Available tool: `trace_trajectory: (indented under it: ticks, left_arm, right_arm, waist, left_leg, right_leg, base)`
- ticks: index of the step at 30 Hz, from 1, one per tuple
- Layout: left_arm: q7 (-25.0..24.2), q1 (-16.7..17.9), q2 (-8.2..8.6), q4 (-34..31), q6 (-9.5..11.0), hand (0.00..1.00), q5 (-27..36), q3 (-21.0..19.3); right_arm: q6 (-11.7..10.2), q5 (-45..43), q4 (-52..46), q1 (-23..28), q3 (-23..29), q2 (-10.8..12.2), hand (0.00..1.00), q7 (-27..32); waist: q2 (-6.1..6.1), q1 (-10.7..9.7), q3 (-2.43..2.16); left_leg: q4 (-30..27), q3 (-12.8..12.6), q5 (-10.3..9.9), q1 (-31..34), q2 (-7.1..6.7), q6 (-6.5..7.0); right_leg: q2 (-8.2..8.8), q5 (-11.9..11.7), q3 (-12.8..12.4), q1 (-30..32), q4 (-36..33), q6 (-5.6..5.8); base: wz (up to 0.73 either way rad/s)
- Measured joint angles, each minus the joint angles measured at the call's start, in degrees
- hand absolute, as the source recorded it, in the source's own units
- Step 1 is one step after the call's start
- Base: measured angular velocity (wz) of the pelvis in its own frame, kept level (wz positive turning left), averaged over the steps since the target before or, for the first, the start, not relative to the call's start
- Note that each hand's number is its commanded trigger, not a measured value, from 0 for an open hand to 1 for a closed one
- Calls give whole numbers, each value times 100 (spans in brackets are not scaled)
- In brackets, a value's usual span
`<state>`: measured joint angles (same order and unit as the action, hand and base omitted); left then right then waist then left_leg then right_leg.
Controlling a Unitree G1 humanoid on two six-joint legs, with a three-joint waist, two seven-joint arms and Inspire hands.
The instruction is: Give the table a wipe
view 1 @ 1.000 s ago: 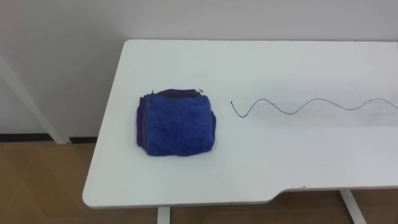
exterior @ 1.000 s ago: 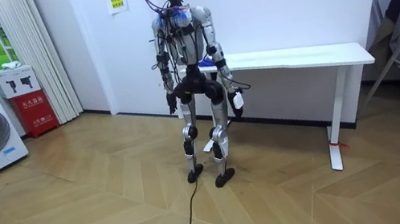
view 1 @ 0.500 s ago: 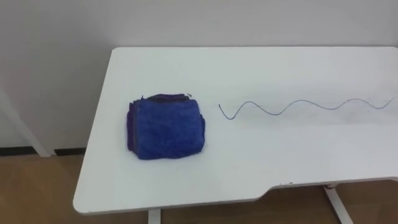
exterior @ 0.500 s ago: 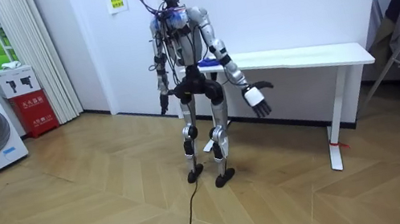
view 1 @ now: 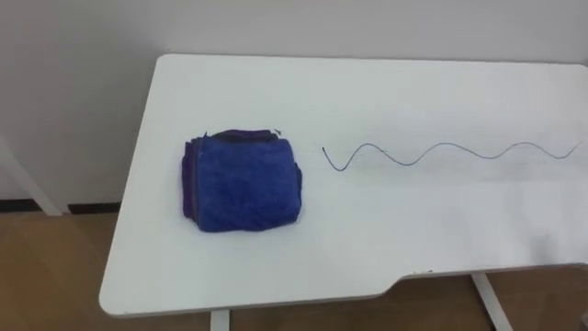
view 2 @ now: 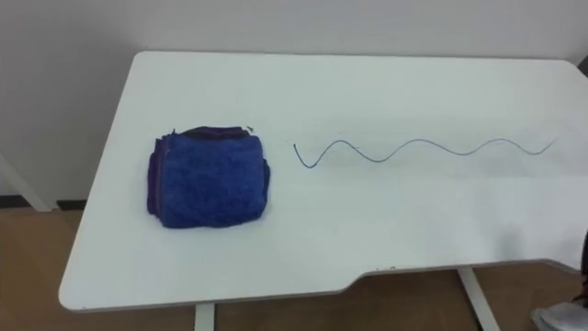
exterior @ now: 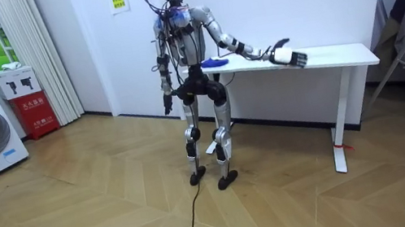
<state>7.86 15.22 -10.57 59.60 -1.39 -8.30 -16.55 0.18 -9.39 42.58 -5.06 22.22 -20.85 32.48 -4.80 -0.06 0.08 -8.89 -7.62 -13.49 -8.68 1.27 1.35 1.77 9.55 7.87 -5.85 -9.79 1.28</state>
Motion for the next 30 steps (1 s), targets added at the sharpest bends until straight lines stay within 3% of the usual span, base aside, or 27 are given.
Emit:
trace_trajectory:
  ticks: [8, 10, 15, 21, 27, 30]
  left_arm:
    - [19, -34, 22, -64, -6, 0, -23, 375]
    - [19, -8, 30, -62, -8, 0, -18, 383]
    - [6, -2, 21, -63, -23, 0, -21, 561]
    - [-130, -102, 30, -65, -104, 0, -91, 639]
    - [-183, -248, 54, -122, -117, 0, -93, 902]
    - [-178, -298, 38, -124, -113, 0, -92, 1000]
  right_arm:
    - [-36, -1557, -1890, -117, -720, -2, 0, 23]
    - [-46, -2007, -2294, -272, -927, -3, 0, 30]
    - [-26, -2410, -2885, -435, -1407, -3, 0, -76]
    - [-15, -3203, -3098, -789, -1968, 0, 0, -363]
    - [-8, -3635, -3408, -876, -2811, 11, 0, -857]
    - [-8, -3717, -3407, -955, -3057, 35, 0, -1088]
  waist:
    - [3, 222, 3]
    - [-29, 302, 19]
    - [-116, 399, 1]
    - [-123, 677, 3]
    - [-67, 983, 35]
    - [-55, 1028, 42]
  left_leg:
    - [-41, 29, 2, 4, -4, -1]
    - [-65, 36, 3, 2, 4, -2]
    - [-72, 195, 3, 38, 3, -2]
    - [-73, 288, 5, 122, -3, -5]
    - [-75, 324, 7, 120, -5, -5]
    - [-66, 420, 8, 119, -5, -5]
  right_leg:
    - [7, 0, 26, -28, 2, 0]
    - [6, 0, 32, -2, 1, 0]
    - [22, 0, 177, -35, 0, 0]
    - [19, 0, 281, -58, 6, 0]
    - [21, 0, 321, -49, 20, 0]
    - [15, 0, 329, -69, 25, 0]
  base:
    - [3]
    - [0]
    - [13]
    - [9]
    - [3]
    - [10]
